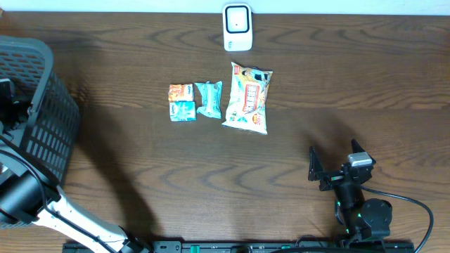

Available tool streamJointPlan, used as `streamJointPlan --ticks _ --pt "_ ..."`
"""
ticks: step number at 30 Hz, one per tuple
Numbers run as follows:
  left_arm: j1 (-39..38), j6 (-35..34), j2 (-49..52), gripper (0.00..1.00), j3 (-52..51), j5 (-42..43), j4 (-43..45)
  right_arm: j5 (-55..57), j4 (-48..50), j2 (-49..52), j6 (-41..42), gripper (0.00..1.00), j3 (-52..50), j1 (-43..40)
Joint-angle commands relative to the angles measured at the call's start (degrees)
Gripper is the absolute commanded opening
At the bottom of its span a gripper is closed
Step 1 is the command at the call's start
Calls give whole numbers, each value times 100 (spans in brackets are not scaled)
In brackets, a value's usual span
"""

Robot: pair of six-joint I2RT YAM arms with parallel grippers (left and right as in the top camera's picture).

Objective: Scan the item barcode
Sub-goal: 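Grasp the Zam-Buk box by its end and lift it from the basket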

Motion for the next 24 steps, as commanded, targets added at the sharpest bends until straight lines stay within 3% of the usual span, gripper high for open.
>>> streamJointPlan --ticks 1,21,24 --pt "-2 -146 142 84 70 90 -144 4 -24 -24 -83 99 -2 24" --pt "157 -149 330 79 -66 -144 -208 4 -24 -24 -83 99 -2 24" --pt "155 -149 330 74 -66 -142 -221 4 -24 -24 -83 99 -2 24"
